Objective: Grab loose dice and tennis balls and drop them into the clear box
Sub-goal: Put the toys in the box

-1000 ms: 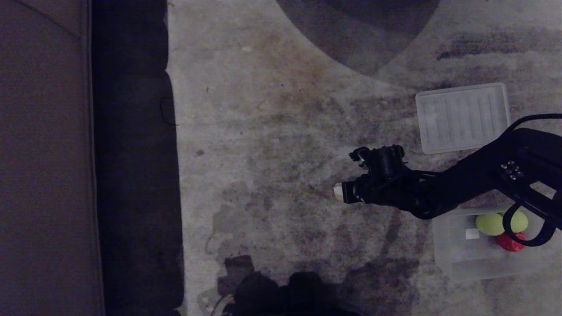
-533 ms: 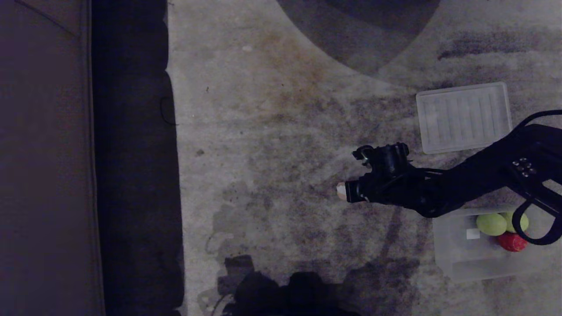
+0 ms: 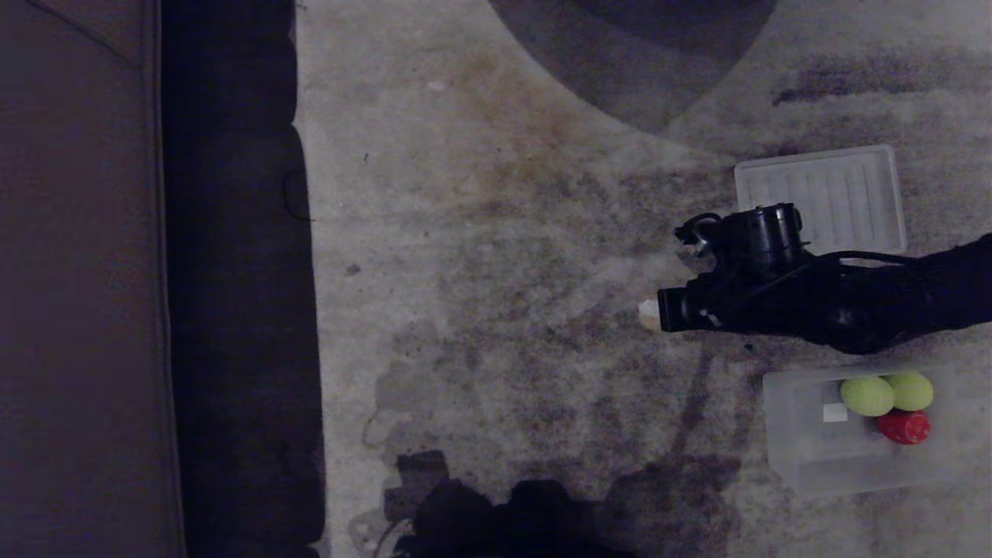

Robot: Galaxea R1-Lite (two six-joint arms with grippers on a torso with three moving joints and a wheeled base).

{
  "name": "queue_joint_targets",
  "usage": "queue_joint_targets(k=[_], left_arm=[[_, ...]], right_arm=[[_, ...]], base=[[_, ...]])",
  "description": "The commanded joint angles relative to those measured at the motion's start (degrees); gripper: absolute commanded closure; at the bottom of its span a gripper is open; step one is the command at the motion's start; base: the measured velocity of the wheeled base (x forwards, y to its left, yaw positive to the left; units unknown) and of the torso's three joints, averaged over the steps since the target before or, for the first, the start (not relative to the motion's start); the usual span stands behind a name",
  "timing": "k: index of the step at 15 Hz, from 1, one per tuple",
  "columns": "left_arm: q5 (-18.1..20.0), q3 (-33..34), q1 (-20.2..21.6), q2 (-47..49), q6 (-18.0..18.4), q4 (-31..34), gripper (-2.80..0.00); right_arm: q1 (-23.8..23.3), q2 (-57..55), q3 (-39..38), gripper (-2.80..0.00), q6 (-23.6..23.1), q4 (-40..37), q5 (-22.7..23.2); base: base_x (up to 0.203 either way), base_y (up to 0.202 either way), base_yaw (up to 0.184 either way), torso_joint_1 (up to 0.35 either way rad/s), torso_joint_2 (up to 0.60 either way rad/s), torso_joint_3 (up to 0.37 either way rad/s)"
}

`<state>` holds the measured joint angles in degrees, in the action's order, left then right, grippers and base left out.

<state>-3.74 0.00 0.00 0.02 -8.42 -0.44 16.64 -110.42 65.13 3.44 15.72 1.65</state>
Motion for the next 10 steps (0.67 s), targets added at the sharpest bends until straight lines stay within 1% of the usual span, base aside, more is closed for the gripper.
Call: queue_joint_targets(k=[1,5,10], left_arm=[[-0.04,0.00,0.00,-0.02,-0.10,0.00,0.00],[-0.04,0.00,0.00,-0.02,-0.10,0.00,0.00],[-0.04,0.00,0.00,-0.02,-0.02,0.00,0.00]], right_arm=[[-1.51,6.43,-1.77,0.00,0.03,0.03,0.00],[-4.38,14.25,-5.09,0.00,0.16,-0.12,0.01],[-5.65,23.94,-8.77,0.00,0.25,-0.34,0.02]], base=[[0.000,0.000,0.000,0.000,0.00,0.000],[0.000,0.000,0.000,0.000,0.00,0.000],[0.000,0.000,0.000,0.000,0.00,0.000]])
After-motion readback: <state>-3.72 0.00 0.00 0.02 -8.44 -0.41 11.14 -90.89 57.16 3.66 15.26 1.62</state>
